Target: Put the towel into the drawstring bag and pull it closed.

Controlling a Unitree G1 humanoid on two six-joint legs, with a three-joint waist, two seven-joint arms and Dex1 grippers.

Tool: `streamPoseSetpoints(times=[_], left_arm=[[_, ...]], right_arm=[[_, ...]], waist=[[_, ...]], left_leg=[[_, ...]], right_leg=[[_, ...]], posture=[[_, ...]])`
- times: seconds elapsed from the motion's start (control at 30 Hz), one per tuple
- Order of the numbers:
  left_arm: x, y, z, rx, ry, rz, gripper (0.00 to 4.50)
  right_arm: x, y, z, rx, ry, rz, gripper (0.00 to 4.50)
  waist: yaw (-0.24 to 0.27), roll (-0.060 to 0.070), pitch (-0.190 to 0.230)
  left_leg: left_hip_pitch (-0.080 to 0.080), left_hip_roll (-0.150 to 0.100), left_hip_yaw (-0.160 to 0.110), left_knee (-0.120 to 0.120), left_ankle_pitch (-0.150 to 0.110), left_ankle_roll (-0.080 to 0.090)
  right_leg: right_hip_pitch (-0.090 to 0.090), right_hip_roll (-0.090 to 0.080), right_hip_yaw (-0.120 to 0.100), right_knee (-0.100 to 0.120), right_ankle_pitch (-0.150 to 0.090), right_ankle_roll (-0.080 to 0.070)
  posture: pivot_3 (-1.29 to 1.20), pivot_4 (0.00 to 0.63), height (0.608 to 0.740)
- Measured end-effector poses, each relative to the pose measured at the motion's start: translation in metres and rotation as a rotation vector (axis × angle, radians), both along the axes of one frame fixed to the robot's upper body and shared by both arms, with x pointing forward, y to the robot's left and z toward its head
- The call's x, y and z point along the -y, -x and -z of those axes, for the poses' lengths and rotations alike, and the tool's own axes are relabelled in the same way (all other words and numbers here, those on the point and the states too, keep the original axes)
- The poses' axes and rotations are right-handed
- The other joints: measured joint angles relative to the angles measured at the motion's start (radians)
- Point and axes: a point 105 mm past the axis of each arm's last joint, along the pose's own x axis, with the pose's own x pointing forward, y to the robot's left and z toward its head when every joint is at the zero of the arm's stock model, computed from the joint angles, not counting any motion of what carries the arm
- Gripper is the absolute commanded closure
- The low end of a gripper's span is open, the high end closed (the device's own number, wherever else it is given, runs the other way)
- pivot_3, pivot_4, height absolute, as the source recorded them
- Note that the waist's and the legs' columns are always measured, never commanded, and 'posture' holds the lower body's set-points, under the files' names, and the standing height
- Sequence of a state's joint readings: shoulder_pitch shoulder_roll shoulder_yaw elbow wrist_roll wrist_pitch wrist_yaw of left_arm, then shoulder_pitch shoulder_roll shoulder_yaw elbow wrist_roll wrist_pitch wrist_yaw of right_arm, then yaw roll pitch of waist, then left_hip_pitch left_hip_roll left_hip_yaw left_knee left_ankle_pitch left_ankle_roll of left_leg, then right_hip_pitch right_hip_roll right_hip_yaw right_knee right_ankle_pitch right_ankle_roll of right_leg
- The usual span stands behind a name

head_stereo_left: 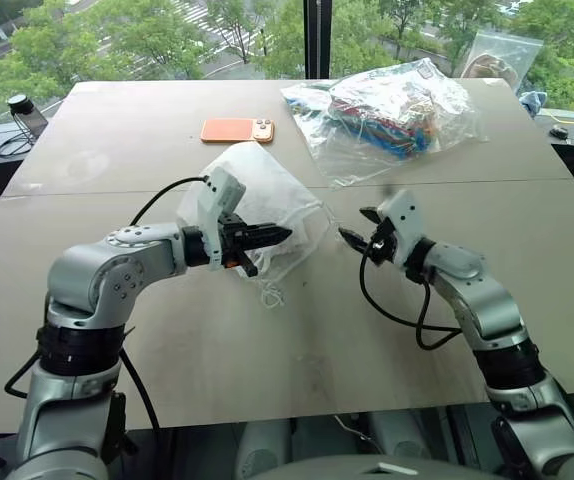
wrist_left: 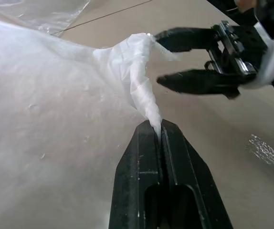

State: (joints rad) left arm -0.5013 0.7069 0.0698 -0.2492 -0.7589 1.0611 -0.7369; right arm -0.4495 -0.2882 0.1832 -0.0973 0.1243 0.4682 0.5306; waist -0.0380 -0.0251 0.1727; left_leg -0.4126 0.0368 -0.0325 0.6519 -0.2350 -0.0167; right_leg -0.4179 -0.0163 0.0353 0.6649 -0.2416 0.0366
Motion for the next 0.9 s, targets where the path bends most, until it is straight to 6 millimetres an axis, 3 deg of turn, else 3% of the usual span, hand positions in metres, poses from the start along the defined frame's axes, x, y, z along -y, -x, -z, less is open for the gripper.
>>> streamPoseSetpoints(times=[0.2,0.47,0.63,0.73,0.83,0.87,0.9], left_arm=[[-0.002,-0.001,0.000,0.005,-0.007,-0.010,4.50],[-0.005,-0.001,0.002,0.002,-0.006,-0.028,4.50],[-0.006,-0.002,0.003,0.002,-0.008,-0.037,4.50],[-0.006,-0.003,0.002,0.007,-0.009,-0.042,4.50],[-0.006,-0.003,0.002,0.009,-0.012,-0.044,4.50],[-0.006,-0.003,0.002,0.009,-0.012,-0.045,4.50],[-0.006,-0.003,0.002,0.009,-0.013,-0.045,4.50]], right_arm=[[-0.006,-0.010,0.018,-0.047,0.026,0.034,1.50],[-0.011,-0.003,0.005,-0.022,0.009,-0.010,1.50],[-0.023,-0.001,0.008,-0.039,-0.004,-0.019,1.50],[-0.030,-0.010,0.018,-0.056,0.021,0.042,1.50],[-0.025,-0.019,0.023,-0.045,0.052,0.120,1.50],[-0.023,-0.021,0.024,-0.035,0.062,0.149,2.01],[-0.021,-0.023,0.025,-0.028,0.071,0.171,2.22]], waist=[[-0.001,0.000,0.000],[0.000,0.000,0.000],[-0.002,0.000,0.000],[-0.002,0.000,0.000],[0.001,0.000,0.000],[0.001,0.000,0.000],[0.001,0.000,0.000]], left_leg=[[0.000,0.000,0.000,0.000,0.000,0.000],[0.000,0.000,0.000,0.000,0.000,0.000],[0.000,0.000,0.000,0.000,0.000,0.000],[0.000,0.000,0.000,0.000,0.000,0.000],[-0.001,0.000,0.000,0.000,0.000,0.000],[-0.001,0.000,0.000,0.000,0.000,0.000],[-0.001,0.000,0.000,0.000,0.000,0.000]], right_leg=[[0.000,0.000,0.000,0.000,0.000,0.000],[0.000,0.000,0.000,0.000,0.000,0.000],[0.000,0.000,0.000,0.000,0.000,0.000],[0.000,0.000,0.000,0.000,0.000,0.000],[0.000,-0.001,0.000,0.000,0.000,0.000],[0.000,-0.001,0.000,0.000,0.000,0.000],[0.000,-0.001,0.000,0.000,0.000,0.000]], posture=[[0.00,0.150,0.740],[0.00,0.150,0.740],[0.00,0.150,0.740],[0.00,0.150,0.740],[0.00,0.150,0.740],[0.00,0.150,0.740],[0.00,0.150,0.740]])
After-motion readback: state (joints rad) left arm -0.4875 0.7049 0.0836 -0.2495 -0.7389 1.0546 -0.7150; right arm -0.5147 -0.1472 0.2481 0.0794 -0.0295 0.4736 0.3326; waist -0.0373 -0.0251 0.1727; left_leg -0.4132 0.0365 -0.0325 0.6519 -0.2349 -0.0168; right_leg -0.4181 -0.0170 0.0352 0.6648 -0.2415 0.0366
